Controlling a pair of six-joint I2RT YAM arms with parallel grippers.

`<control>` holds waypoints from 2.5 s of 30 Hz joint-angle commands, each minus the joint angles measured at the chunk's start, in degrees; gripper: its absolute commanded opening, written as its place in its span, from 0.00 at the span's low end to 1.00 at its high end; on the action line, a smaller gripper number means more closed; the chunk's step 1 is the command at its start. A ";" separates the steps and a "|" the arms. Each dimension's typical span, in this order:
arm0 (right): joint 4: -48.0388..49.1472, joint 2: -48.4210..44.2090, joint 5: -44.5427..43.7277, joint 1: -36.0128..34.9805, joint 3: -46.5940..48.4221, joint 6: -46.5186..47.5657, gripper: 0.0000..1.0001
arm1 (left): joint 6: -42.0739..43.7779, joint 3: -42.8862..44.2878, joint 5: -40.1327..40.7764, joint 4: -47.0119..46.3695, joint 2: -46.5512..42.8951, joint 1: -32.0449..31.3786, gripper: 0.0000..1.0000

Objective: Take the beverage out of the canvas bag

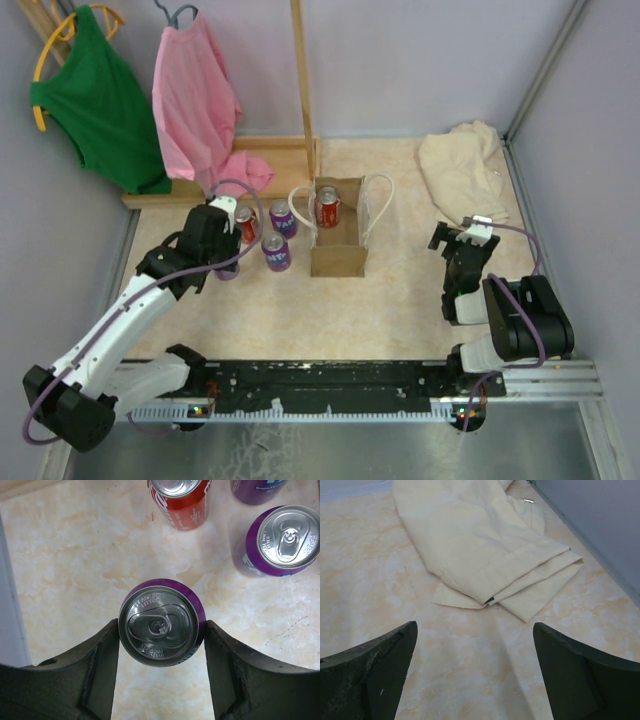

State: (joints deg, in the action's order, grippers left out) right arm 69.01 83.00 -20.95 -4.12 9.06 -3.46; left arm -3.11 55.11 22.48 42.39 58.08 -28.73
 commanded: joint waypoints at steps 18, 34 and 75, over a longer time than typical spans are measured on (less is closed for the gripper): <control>2.55 0.15 -0.99 -0.45 0.69 0.71 0.99 | -3.46 -9.45 1.77 -24.99 2.98 1.62 0.00; 2.53 0.20 -1.06 -0.45 0.67 0.72 0.99 | -6.33 -12.42 0.42 -29.80 9.83 3.44 0.22; 2.53 0.17 -1.11 -0.45 0.70 0.66 0.99 | 10.71 22.95 -22.35 -24.10 9.71 -7.55 0.93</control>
State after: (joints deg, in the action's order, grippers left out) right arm 69.01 83.00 -20.95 -4.12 9.06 -3.44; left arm 1.72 74.00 3.73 17.98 62.78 -31.57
